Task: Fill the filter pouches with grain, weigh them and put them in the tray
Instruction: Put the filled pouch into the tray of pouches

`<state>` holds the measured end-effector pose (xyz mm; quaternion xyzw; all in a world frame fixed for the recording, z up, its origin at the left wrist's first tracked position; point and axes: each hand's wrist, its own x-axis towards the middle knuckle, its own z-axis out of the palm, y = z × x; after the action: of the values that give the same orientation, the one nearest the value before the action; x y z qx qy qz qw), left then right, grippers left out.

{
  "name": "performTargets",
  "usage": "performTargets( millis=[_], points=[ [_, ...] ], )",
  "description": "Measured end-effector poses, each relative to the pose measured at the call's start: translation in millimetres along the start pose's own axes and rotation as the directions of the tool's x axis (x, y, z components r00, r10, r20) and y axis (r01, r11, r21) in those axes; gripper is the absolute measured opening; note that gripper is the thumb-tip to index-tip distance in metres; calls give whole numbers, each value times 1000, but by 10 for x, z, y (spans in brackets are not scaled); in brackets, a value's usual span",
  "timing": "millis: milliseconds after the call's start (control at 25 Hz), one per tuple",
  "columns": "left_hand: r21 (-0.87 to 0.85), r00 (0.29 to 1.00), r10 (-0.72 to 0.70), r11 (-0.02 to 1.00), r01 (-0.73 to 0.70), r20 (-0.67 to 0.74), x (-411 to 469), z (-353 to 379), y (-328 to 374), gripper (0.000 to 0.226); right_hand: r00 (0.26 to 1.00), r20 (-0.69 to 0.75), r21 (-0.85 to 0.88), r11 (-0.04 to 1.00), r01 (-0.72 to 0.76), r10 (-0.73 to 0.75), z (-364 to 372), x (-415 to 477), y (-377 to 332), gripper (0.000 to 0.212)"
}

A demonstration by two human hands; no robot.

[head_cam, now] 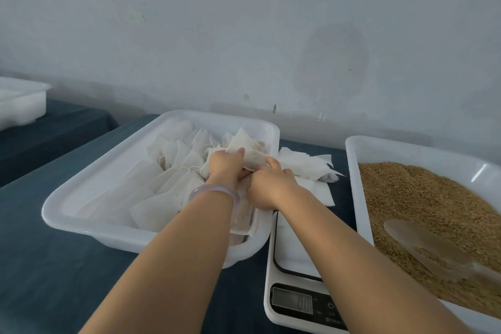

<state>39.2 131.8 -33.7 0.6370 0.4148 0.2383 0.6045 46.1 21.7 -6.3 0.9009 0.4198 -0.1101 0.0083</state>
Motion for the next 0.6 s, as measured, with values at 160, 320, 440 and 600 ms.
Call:
performTargets(
  millis=[160, 320, 440, 600],
  points=[
    [66, 984, 105, 993, -97, -145, 32, -90, 9, 26, 1000, -16, 93, 996, -8, 10, 40, 0, 8, 27],
    [130, 957, 212, 974, -188, -200, -48, -115, 64, 19, 908, -407, 445, 889, 105, 96, 60, -65, 155, 19],
    [206, 887, 429, 896, -394, -172, -197, -61, 161, 33, 904, -348, 471, 880, -60, 248, -92, -76, 473, 22],
    [187, 719, 641, 697, -692, 268, -566, 224, 281, 14, 974, 134, -76, 982, -174, 183, -172, -136, 758, 41]
  ],
)
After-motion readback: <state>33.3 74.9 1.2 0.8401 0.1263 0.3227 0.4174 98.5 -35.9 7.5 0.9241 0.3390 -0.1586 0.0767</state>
